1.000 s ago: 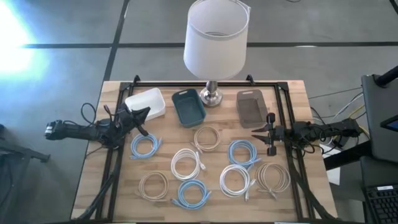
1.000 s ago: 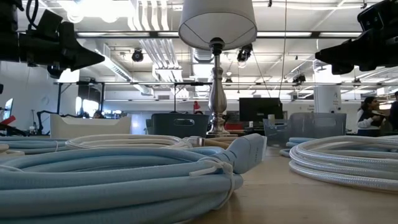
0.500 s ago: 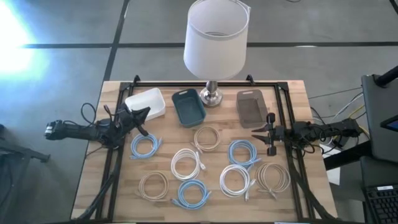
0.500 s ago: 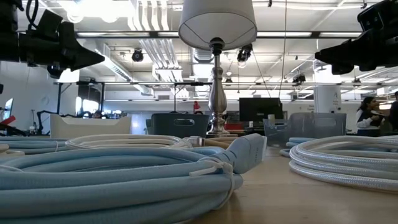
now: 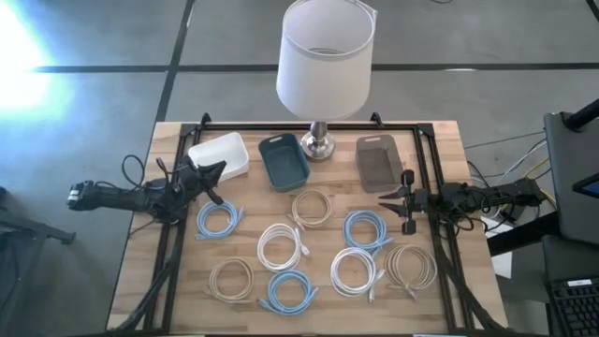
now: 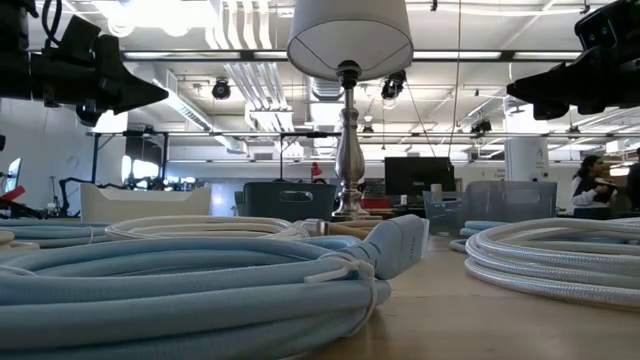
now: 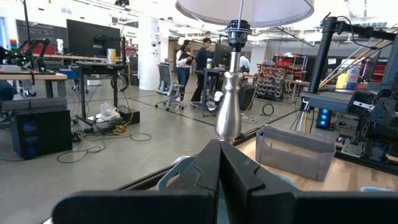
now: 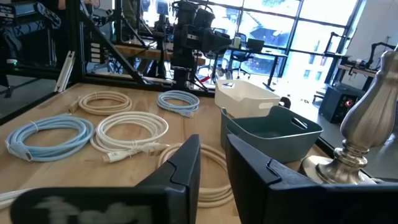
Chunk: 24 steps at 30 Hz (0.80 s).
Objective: Pick & Place USB Port
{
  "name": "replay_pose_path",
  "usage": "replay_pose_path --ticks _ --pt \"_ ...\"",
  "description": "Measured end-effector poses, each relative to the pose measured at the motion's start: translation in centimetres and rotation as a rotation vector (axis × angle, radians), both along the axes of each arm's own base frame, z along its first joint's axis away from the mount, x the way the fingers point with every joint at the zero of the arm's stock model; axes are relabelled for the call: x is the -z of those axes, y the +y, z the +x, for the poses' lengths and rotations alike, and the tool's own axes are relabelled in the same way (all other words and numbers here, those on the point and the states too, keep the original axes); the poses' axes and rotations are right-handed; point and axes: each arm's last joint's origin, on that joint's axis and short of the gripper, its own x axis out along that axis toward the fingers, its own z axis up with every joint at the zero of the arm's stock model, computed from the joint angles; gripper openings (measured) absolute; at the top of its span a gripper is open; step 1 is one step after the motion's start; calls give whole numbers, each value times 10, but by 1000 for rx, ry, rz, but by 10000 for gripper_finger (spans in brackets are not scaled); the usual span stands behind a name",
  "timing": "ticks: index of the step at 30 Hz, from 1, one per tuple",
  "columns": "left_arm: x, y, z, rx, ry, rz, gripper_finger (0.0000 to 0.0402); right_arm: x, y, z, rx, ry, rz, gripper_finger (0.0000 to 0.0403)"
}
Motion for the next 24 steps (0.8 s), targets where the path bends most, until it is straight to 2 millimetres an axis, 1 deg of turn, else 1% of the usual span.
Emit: replay_pose_path --ticks 16,24 --pt "0 0 0 0 0 0 12 0 0 0 0 0 0 86" --pt "0 0 0 0 1 0 12 0 0 0 0 0 0 76"
